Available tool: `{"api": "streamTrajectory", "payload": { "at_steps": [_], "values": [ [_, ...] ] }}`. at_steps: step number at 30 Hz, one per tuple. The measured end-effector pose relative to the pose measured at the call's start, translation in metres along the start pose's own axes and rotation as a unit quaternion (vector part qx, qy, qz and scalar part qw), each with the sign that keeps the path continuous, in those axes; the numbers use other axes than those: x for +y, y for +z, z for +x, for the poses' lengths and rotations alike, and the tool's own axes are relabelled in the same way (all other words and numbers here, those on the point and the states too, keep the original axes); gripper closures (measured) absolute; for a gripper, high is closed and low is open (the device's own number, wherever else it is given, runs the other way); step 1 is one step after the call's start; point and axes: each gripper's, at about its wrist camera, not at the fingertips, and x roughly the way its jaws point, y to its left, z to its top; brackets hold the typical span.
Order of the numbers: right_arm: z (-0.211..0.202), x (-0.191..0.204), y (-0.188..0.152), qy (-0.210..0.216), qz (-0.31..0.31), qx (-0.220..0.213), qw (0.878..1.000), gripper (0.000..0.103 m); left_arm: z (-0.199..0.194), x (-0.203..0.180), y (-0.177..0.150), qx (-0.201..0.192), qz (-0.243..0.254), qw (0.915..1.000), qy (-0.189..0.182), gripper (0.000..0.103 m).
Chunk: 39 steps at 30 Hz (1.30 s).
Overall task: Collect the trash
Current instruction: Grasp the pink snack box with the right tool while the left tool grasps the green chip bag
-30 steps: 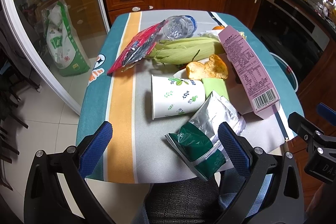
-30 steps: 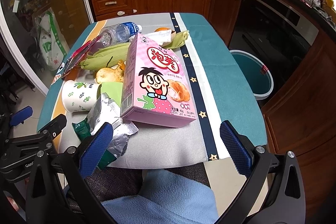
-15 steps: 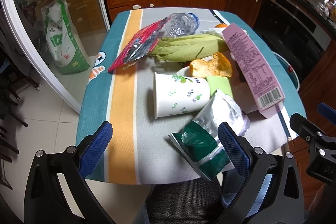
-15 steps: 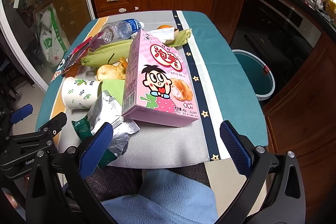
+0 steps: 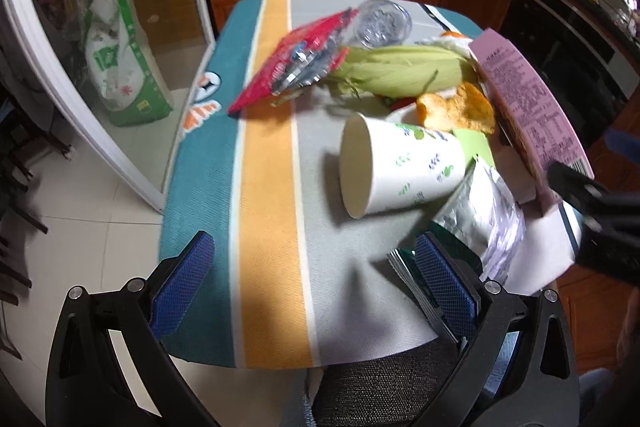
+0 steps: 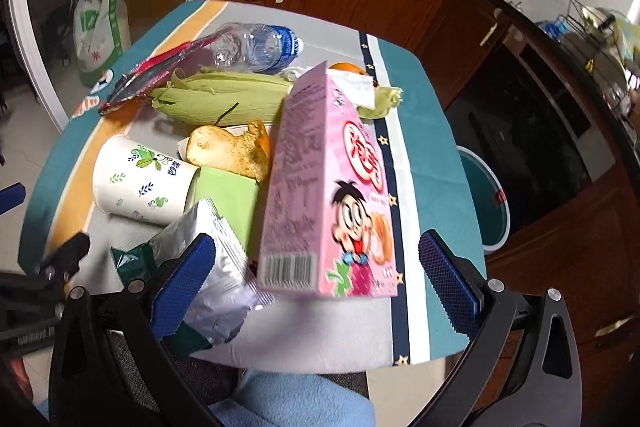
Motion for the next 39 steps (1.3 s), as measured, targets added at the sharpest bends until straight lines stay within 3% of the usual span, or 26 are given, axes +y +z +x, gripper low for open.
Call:
{"api": "streamTrajectory", "payload": {
  "at_steps": [7, 14, 16, 17, 23, 29, 30, 31, 35, 39],
  "values": [
    [0.041, 0.019, 0.012, -0.054, -0.041, 0.050, 0.996, 0.005, 0.016, -0.014, -0.010, 0.034, 0.034, 0.9976, -0.050, 0.003],
    [0.059, -0.004, 0.004, -0.045, -0.009, 0.074, 0.996, 0.005, 0.025, -0.039, -0.016, 0.052, 0.077, 0.9911, -0.096, 0.003],
    [0.057, -0.019, 0.002, -0.026, 0.015, 0.063, 0.998, 0.017, 0.026, -0.047, -0.018, 0.057, 0.091, 0.9882, -0.109, 0.003],
    [0.056, -0.025, 0.001, -0.012, 0.026, 0.060, 0.998, 0.037, 0.026, -0.051, -0.019, 0.060, 0.098, 0.9866, -0.116, 0.003],
    [0.050, -0.062, -0.002, 0.023, 0.082, 0.040, 0.996, 0.049, 0.037, -0.069, -0.024, 0.084, 0.124, 0.9791, -0.137, 0.003],
    [0.052, -0.114, -0.014, 0.098, 0.166, 0.048, 0.980, 0.055, 0.050, -0.085, -0.019, 0.088, 0.132, 0.9796, -0.124, 0.003],
    [0.053, -0.120, -0.017, 0.107, 0.177, 0.049, 0.977, 0.055, 0.049, -0.088, -0.019, 0.084, 0.129, 0.9801, -0.125, 0.006],
    [0.053, -0.123, -0.019, 0.113, 0.184, 0.051, 0.975, 0.055, 0.047, -0.090, -0.019, 0.080, 0.129, 0.9803, -0.127, 0.018],
    [0.053, -0.132, -0.031, 0.138, 0.203, 0.053, 0.968, 0.055, 0.038, -0.104, -0.021, 0.063, 0.147, 0.9802, -0.117, 0.037],
    [0.054, -0.133, -0.033, 0.135, 0.197, 0.054, 0.970, 0.054, 0.023, -0.114, -0.021, 0.047, 0.165, 0.9797, -0.103, 0.066]
  ]
}}
